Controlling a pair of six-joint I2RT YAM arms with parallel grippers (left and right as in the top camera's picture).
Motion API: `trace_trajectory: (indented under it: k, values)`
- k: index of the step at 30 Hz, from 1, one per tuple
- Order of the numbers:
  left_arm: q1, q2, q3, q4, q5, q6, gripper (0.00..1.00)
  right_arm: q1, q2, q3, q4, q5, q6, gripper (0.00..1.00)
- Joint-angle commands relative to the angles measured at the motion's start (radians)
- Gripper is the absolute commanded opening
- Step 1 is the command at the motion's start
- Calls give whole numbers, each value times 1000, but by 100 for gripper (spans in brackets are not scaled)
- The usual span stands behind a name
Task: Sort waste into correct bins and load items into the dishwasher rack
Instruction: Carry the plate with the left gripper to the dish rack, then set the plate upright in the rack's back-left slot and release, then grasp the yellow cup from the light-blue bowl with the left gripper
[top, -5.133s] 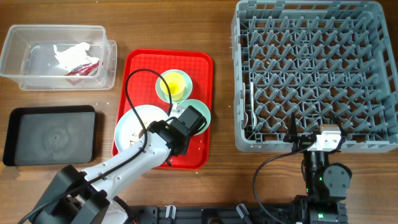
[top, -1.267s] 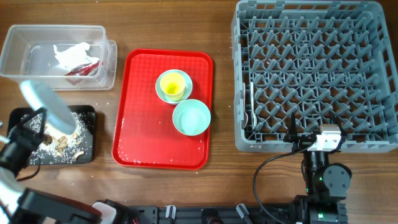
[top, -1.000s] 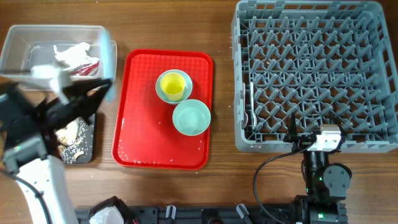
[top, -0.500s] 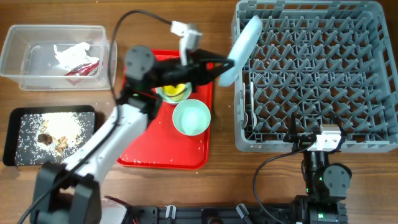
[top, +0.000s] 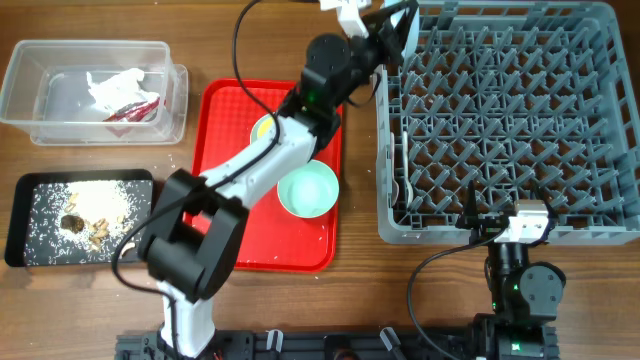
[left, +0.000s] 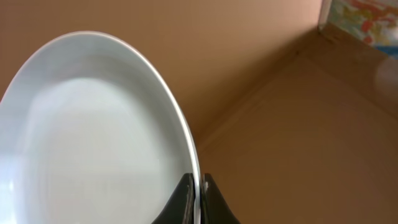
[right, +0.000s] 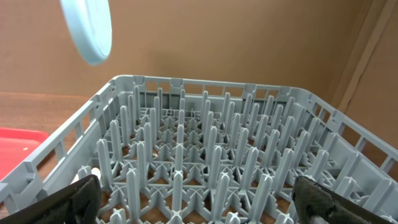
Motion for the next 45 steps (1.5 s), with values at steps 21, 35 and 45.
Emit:
trace_trajectory:
  k: [21, 35, 45]
  values:
    - [105, -14, 73, -203, 451, 76, 99, -5, -2, -1, 6, 16, -10, 100]
    - [310, -360, 23, -1572, -276, 797, 100, -5, -2, -1, 6, 17, -10, 100]
    - [335, -164, -3, -1632, -222, 842, 62, -5, -2, -1, 6, 17, -9, 100]
